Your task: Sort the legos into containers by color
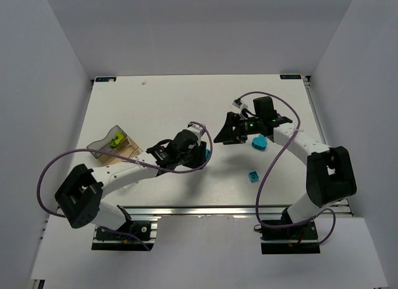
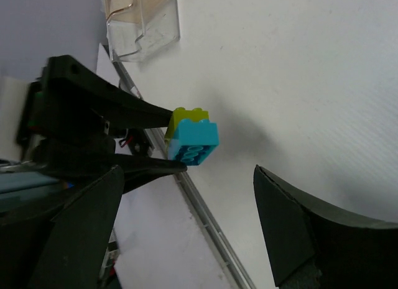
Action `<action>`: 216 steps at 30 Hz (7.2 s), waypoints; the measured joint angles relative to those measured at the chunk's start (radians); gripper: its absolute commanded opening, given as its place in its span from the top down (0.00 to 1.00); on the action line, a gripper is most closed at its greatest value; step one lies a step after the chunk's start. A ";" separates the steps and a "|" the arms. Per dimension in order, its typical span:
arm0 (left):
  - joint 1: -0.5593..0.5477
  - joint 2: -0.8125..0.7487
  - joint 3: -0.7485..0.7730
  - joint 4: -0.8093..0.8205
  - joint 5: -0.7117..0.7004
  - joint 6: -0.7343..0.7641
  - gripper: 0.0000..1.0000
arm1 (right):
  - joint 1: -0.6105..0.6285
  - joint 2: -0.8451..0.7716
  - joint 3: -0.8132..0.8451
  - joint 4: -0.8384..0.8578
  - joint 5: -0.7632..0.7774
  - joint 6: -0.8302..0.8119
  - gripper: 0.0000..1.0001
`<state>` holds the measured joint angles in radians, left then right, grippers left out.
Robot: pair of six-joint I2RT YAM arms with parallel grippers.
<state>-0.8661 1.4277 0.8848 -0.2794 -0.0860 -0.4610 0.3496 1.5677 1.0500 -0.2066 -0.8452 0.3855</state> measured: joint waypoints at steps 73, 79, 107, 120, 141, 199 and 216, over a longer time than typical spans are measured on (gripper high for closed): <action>0.396 -0.142 -0.209 0.834 0.884 -0.514 0.07 | -0.032 0.230 0.387 -0.508 -0.599 -0.835 1.00; 0.396 -0.132 -0.208 0.815 0.901 -0.486 0.13 | -0.014 0.241 0.416 -0.594 -0.611 -0.892 1.00; 0.353 -0.050 -0.188 0.775 0.925 -0.441 0.66 | 0.015 0.294 0.484 -0.689 -0.621 -0.924 1.00; 0.406 -0.086 -0.135 0.564 0.938 -0.298 0.93 | 0.019 0.295 0.439 -0.637 -0.594 -0.894 1.00; 0.883 -0.213 0.014 -0.063 0.450 -0.024 1.00 | 0.021 0.172 0.295 -0.402 -0.345 -0.747 1.00; 1.033 0.013 0.308 -0.317 -0.014 0.285 0.80 | 0.070 0.114 0.264 -0.323 -0.084 -0.739 1.00; 1.033 -0.229 0.302 -0.325 0.217 0.014 0.02 | 0.396 0.151 0.439 -0.166 0.297 -0.759 1.00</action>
<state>0.1665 1.1984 1.1870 -0.6041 0.1310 -0.4469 0.7452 1.7184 1.4895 -0.3729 -0.5484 -0.3733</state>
